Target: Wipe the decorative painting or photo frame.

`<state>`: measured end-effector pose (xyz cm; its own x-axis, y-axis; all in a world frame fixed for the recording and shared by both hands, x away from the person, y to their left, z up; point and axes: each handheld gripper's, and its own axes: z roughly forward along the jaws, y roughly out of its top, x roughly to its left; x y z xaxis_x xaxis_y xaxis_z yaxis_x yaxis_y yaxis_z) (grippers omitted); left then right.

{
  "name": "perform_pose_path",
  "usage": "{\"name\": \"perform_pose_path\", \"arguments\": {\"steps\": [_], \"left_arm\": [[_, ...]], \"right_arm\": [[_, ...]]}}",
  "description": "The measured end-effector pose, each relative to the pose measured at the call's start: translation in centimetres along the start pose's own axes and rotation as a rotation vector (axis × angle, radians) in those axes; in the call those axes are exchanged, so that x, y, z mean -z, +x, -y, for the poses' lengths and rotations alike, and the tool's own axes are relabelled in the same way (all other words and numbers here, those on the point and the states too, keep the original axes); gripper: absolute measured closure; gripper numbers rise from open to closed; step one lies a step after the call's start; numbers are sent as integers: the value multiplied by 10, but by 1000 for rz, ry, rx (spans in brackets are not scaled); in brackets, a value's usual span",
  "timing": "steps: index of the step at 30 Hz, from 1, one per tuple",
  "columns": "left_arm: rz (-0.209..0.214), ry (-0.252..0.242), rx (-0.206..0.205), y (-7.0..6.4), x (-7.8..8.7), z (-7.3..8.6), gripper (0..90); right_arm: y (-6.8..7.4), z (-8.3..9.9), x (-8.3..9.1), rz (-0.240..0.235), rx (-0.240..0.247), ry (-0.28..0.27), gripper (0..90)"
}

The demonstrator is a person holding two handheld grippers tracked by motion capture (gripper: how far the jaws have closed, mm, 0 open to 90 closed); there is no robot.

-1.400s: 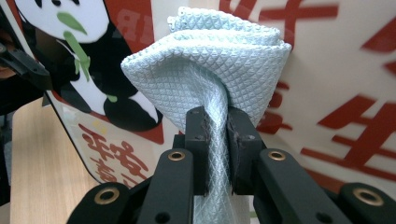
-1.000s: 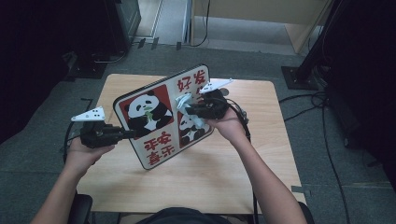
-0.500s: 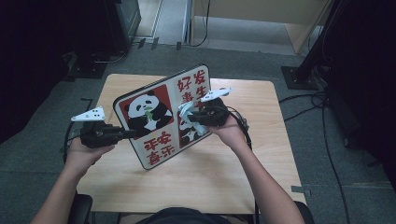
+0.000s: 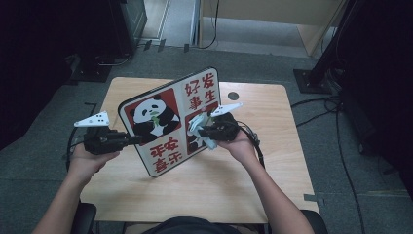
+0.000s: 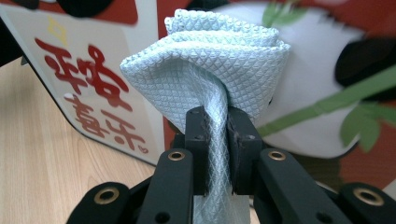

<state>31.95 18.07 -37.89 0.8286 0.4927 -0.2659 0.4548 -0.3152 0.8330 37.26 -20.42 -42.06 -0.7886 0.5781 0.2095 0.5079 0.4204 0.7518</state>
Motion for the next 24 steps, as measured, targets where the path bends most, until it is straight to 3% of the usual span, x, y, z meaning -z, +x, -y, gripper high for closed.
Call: {"name": "perform_pose_path", "arguments": {"steps": [24], "left_arm": [[1,-2,4,0,0,0,785]], "right_arm": [[-5,49,-25,-2,-70,64,810]]}}
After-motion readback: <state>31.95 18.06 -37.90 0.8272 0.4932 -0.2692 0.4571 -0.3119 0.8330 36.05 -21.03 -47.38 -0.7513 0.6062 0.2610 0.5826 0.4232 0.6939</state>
